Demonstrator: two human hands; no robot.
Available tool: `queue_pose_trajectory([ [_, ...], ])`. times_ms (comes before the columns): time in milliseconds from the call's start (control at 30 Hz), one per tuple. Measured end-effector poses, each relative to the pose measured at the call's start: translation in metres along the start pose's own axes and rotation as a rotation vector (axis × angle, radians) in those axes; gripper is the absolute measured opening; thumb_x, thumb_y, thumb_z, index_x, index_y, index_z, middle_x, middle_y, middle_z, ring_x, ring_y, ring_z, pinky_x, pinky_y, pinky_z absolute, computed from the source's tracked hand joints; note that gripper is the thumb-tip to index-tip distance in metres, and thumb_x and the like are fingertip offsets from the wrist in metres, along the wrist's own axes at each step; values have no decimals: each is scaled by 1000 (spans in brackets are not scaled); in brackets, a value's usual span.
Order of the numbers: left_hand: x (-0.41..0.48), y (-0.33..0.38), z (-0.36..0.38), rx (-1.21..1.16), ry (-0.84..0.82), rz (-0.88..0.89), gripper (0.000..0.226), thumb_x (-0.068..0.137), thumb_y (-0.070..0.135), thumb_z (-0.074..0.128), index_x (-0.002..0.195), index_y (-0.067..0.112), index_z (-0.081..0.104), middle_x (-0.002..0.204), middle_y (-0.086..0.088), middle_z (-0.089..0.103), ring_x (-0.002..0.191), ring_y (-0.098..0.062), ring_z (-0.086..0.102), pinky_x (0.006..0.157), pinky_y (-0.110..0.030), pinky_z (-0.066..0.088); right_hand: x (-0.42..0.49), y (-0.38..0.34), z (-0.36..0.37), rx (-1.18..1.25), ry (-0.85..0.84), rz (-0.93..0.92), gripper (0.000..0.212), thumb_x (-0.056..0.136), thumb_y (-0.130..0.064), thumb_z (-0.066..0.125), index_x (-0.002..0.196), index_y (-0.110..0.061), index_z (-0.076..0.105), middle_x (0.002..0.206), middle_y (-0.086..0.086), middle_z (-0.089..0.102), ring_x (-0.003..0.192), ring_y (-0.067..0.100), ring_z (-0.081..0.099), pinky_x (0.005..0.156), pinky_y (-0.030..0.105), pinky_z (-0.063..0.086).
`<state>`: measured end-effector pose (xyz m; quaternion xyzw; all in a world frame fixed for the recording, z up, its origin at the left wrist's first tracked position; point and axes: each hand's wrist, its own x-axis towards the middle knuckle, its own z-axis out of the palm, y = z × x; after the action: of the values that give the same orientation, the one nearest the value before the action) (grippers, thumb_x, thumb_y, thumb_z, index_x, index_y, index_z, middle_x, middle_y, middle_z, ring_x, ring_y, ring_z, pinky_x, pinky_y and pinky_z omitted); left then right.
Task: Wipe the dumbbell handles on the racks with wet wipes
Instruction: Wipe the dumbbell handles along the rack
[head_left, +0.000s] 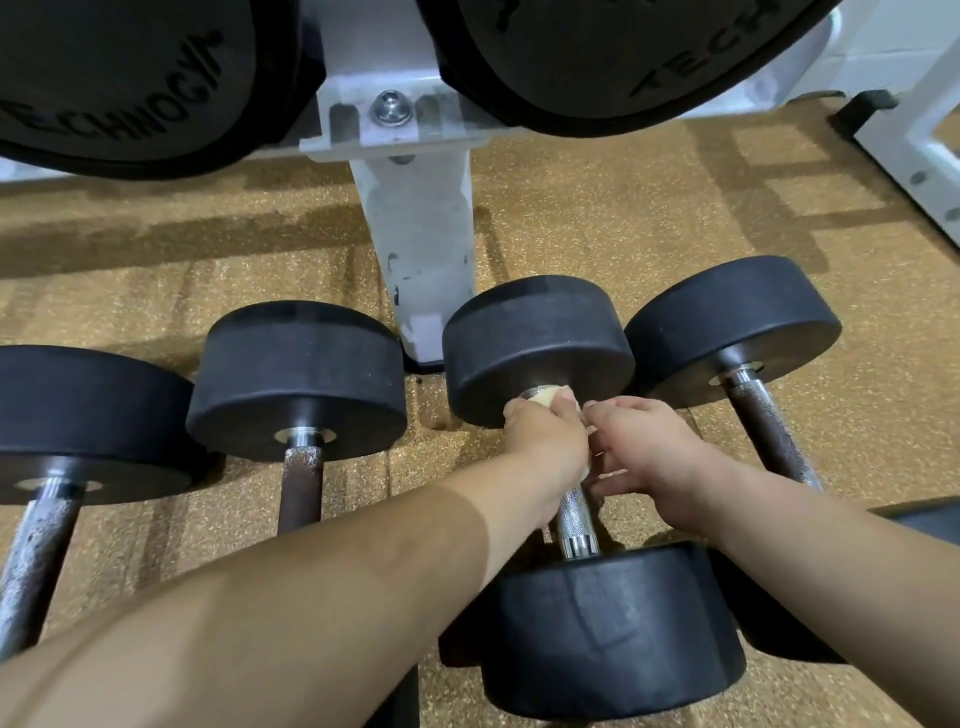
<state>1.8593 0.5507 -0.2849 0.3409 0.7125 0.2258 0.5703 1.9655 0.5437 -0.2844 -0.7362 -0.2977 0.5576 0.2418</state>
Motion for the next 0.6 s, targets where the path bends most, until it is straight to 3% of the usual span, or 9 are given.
queue_pose_trajectory([
  [67,-3,-5,-4,86,-51,31,48,107,46,41,138,10,43,114,-6,62,90,-18,57,76,-25,43,-4,1,1,-26,-5,22,27,100,-34,58,109,-10,67,82,11,66,58,24,62,61,39,61],
  [167,-17,-18,-13,310,-117,85,45,109,48,31,130,12,49,96,0,59,80,-14,54,69,-29,38,-13,1,5,-67,-31,69,34,103,-39,49,102,-9,64,77,13,63,49,25,56,52,32,50],
  [267,-21,-27,-19,436,-241,65,44,109,49,29,129,18,52,98,2,59,90,-15,58,85,-30,48,-16,-2,6,-130,-66,109,50,107,-50,35,95,-11,63,80,11,61,64,26,57,56,29,49],
  [333,-19,-27,-22,419,-316,9,47,107,53,30,129,18,53,111,-4,65,102,-22,63,91,-40,57,-13,-6,5,-156,-82,114,53,107,-53,30,95,-12,62,81,9,61,68,25,57,58,30,48],
  [400,-15,-19,-21,359,-290,-10,46,107,52,32,129,17,54,110,-5,66,98,-21,63,85,-37,57,-11,-9,5,-99,-84,117,51,108,-51,30,100,-12,63,78,6,61,67,23,60,60,31,51],
  [467,-4,-8,-17,265,-215,-20,46,107,52,36,130,17,54,102,-4,66,91,-19,62,79,-34,52,-11,-11,7,-49,-74,86,43,108,-49,33,103,-17,61,88,6,65,82,23,66,66,35,55],
  [533,4,5,-16,180,-157,-34,51,104,56,37,132,18,54,106,-6,67,94,-22,64,89,-36,51,-8,-12,8,-58,-22,38,37,107,-48,35,109,-19,59,110,9,68,99,26,66,70,37,55],
  [600,9,4,-14,182,-156,-48,58,102,61,35,137,18,52,115,-7,66,103,-26,63,102,-43,49,-10,-13,7,-88,0,36,43,106,-50,36,120,-17,60,118,10,67,101,27,65,69,36,54],
])
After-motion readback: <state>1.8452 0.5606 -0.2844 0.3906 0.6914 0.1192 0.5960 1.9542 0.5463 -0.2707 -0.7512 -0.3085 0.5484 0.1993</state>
